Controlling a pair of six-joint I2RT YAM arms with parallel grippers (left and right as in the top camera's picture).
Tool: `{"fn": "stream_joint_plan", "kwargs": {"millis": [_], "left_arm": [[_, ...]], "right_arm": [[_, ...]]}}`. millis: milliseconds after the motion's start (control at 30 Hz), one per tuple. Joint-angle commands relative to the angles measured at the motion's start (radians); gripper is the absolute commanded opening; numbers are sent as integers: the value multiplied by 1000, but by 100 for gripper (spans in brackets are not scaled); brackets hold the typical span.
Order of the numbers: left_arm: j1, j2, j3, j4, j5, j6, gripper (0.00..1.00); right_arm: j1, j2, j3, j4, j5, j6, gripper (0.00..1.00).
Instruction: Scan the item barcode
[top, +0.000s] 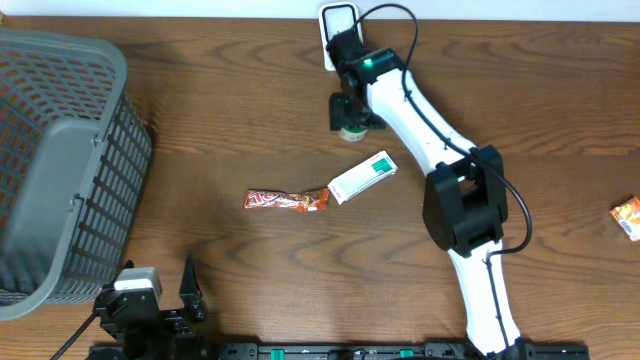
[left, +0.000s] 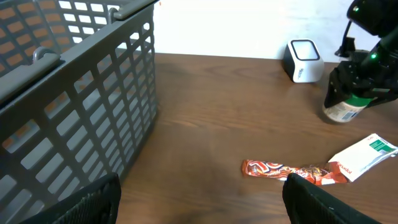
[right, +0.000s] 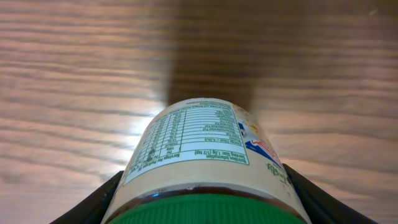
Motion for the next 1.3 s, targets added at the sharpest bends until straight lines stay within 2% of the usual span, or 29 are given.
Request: {"fn": "stream_joint_plan", "kwargs": {"millis": [0,300,433,767,900,1000,1267], "left_arm": [[-3,-6,2,3,6,-1,84],[-3,-6,2,3,6,-1,84],[-3,-6,2,3,6,-1,84],[-3,-6,2,3,6,-1,84],[-3,-6,2,3,6,-1,84],[-3,-6,2,3,6,-1,84],[-3,-6,2,3,6,-1,84]], "right_arm": [[-4,0,19,0,45,-49,49],[3,24,13,-5,45,-49,52],[2,42,13,-9,45,-49,66],[3,43,13,-21,45,-48,74],[3,43,13,-17,45,-48,91],[3,43,13,-19,35,-48,97],[-2,44,13,-47,6,-25,99]]}}
